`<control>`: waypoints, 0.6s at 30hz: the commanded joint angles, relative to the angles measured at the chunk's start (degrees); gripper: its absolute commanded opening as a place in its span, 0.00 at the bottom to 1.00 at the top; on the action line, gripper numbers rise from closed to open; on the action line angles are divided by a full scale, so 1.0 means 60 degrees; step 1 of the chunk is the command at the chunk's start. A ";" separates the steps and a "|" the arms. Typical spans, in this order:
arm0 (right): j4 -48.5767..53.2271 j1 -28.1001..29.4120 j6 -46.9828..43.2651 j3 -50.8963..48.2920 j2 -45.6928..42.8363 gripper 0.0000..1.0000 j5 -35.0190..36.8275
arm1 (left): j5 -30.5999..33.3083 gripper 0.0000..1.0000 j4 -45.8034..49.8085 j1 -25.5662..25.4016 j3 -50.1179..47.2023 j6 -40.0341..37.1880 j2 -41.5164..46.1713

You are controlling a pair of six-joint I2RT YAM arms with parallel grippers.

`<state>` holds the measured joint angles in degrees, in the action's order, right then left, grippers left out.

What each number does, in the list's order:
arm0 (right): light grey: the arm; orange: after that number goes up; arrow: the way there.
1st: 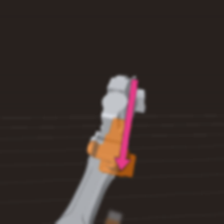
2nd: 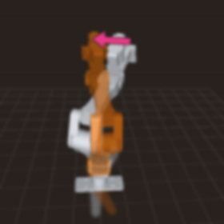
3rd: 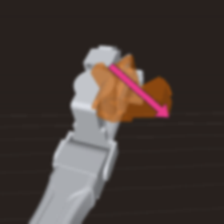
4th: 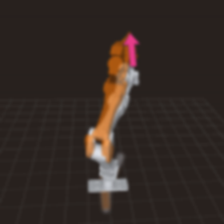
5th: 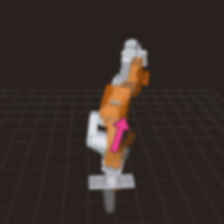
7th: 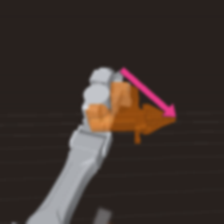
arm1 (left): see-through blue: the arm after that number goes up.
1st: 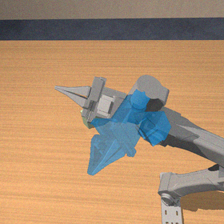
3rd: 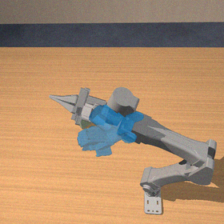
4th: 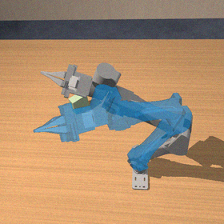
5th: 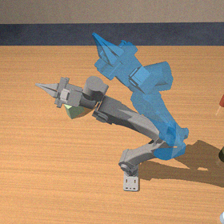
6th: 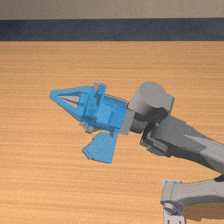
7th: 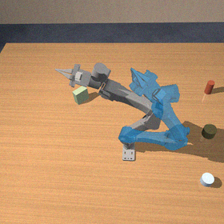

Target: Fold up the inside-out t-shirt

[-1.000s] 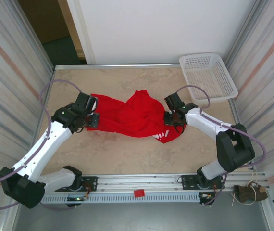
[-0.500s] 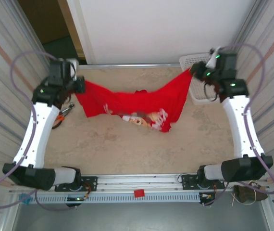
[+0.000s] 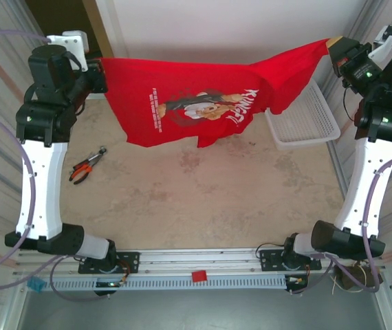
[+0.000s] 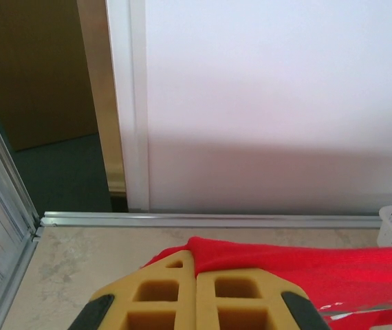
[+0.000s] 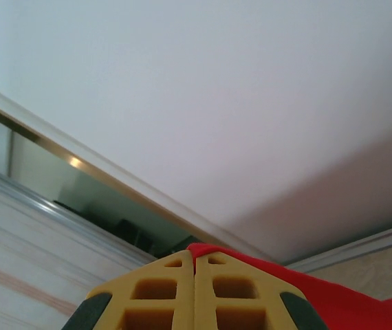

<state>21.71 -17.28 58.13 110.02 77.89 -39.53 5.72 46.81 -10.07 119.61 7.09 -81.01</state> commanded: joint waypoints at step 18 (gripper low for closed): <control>-0.1762 0.1210 0.0880 0.2020 0.1837 0.00 -0.0043 | -0.0538 0.00 -0.1170 0.0957 0.0681 0.0244 -0.1139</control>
<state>10.24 -13.23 65.39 122.19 79.26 -41.63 4.71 39.99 -6.94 124.38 8.71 -78.85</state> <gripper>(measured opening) 0.042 0.045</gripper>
